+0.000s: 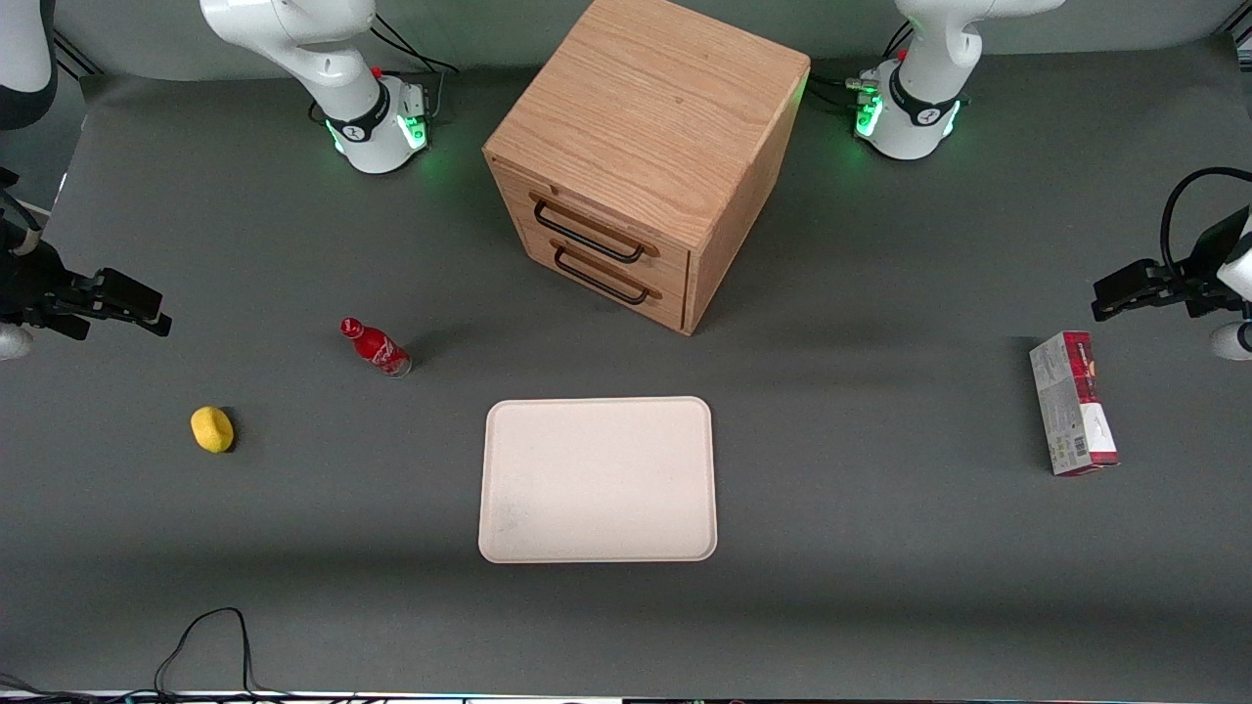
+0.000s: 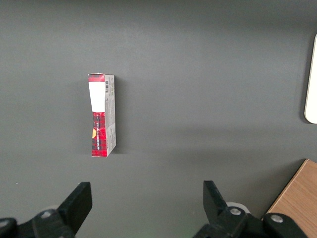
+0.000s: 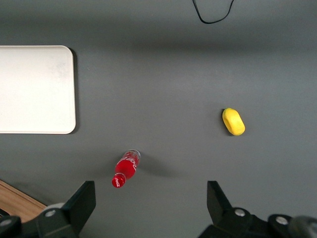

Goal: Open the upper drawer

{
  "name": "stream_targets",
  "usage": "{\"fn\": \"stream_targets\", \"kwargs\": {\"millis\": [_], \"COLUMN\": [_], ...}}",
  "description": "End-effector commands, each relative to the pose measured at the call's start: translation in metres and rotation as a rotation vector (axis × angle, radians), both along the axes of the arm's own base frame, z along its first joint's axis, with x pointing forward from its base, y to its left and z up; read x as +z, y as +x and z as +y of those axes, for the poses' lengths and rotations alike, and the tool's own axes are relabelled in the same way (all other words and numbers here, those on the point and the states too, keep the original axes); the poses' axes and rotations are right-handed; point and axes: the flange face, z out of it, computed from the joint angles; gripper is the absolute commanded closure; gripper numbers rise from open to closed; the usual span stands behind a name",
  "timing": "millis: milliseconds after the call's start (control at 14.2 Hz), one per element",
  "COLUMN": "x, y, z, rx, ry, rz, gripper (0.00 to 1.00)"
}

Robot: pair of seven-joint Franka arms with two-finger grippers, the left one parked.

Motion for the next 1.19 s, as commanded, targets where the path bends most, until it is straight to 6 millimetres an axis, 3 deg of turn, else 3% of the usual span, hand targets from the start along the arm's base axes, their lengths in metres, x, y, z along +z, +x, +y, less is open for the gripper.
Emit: {"fn": "stream_targets", "kwargs": {"millis": [0,351,561,912,1123], "x": [0.005,0.003,0.005,0.008,-0.002], "y": [-0.002,0.0,0.011,0.027,0.019], "z": [-0.001,0.0,0.014,0.109,0.186], "rx": [-0.017,-0.013,0.012,0.168,0.294], "ry": [-0.002,0.004,0.006,0.008,0.01], "rz": [0.003,0.004,-0.008,-0.029,-0.007], "gripper": [0.0,0.0,0.0,0.0,0.0]}}
